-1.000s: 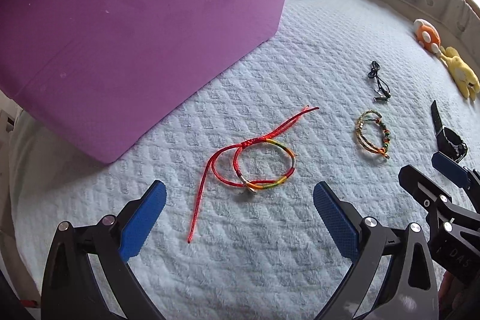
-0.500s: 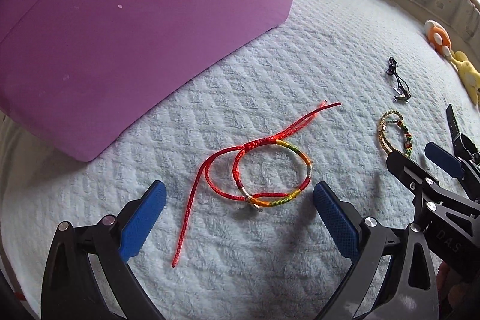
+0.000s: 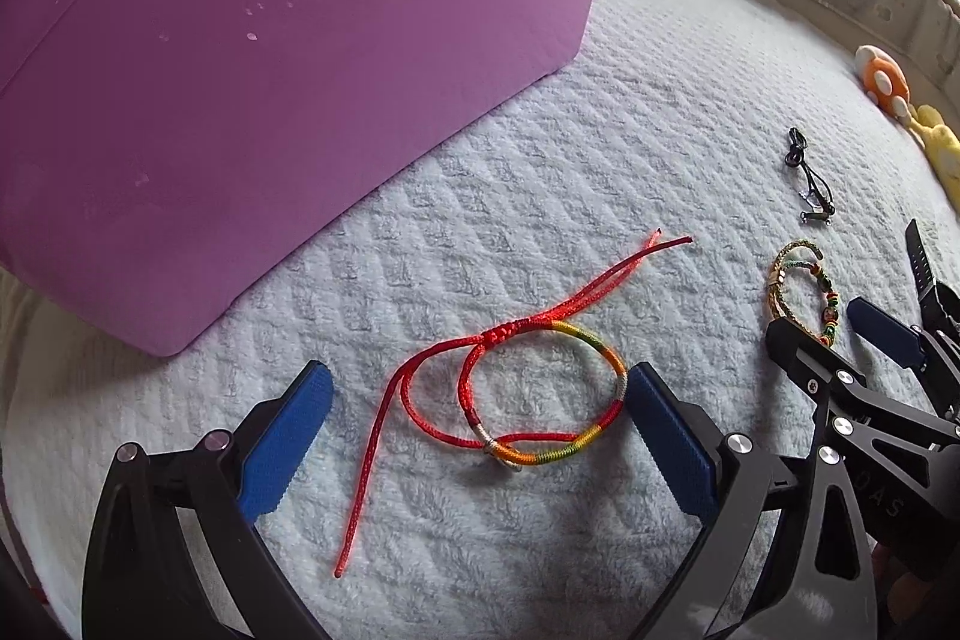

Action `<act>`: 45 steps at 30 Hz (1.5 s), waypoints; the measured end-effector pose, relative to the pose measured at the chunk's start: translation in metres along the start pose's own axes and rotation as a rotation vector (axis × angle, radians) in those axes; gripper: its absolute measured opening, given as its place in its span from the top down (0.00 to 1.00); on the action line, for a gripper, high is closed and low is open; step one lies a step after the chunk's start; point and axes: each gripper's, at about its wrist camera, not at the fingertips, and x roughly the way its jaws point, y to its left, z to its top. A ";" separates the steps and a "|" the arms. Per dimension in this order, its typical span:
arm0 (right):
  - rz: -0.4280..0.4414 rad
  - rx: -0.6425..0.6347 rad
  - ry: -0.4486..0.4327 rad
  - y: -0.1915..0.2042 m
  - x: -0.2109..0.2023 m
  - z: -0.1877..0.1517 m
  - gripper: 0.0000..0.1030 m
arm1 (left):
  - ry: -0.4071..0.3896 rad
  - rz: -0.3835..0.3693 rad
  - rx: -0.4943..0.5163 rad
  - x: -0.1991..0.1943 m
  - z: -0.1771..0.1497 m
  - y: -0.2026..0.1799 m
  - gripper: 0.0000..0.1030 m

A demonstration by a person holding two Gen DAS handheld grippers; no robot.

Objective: Organize jewelry
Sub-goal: 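Lower the left tool to the red-string bracelet while the right tool approaches the braided bracelet, then grasp the red-string bracelet with the left tool while the right tool grasps the braided beaded bracelet, then carry both bracelets over the pink tub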

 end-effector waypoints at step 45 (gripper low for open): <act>0.050 0.079 0.107 0.007 -0.113 -0.046 0.90 | 0.004 -0.175 0.148 -0.105 -0.021 -0.026 0.95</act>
